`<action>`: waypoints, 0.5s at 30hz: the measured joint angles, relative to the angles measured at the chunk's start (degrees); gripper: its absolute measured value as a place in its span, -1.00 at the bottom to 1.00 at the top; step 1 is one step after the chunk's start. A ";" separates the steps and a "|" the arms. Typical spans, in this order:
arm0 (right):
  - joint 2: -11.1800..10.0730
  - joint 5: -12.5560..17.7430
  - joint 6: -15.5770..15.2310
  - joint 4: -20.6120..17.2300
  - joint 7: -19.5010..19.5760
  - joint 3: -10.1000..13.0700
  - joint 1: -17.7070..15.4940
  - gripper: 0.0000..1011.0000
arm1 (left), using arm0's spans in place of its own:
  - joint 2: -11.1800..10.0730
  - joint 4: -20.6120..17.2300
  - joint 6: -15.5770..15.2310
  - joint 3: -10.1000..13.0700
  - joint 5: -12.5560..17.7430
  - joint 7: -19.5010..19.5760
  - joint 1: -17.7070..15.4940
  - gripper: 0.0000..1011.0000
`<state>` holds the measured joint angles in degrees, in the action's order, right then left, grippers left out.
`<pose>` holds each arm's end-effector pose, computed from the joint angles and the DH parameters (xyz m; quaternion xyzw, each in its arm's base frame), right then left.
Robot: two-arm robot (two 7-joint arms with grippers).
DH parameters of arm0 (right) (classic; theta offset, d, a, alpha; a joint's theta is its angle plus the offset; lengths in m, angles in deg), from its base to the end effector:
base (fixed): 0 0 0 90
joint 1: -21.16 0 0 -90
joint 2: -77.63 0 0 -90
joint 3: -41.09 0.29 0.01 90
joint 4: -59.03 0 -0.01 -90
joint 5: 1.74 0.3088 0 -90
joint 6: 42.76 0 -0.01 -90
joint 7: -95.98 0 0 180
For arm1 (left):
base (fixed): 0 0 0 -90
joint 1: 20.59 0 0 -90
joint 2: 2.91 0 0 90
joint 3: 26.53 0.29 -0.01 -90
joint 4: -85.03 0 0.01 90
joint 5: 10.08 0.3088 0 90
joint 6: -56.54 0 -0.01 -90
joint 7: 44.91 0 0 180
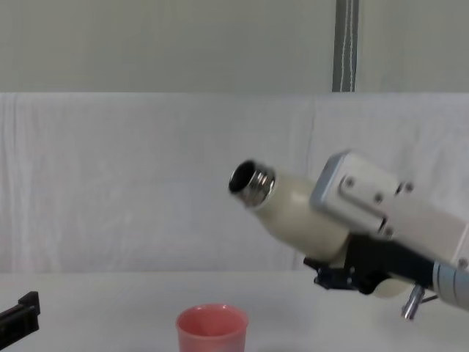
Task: Grasp the thermos with one hand and pour water into the cup lid.
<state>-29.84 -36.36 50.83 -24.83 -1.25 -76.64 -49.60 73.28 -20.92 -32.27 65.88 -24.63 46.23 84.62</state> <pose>0.3921 0.0448 -0.2484 -0.2469 -0.4253 -0.4259 0.7595 0.2530 0.0376 -0.2852 -0.0174 0.0064 0.6616 0.7496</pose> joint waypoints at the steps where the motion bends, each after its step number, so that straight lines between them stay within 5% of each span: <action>1: 0.32 1.61 0.11 -0.41 -0.38 0.84 -0.31 0.88 | 0.00 0.00 0.00 0.00 0.00 0.00 0.00 0.98; 15: 1.84 9.07 0.17 -2.63 -2.95 4.34 -1.51 0.88 | 0.00 0.00 0.00 0.00 0.00 0.00 0.00 0.98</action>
<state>-28.00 -27.28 50.99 -27.46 -4.20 -72.30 -51.11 73.28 -20.92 -32.27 65.88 -24.63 46.23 84.62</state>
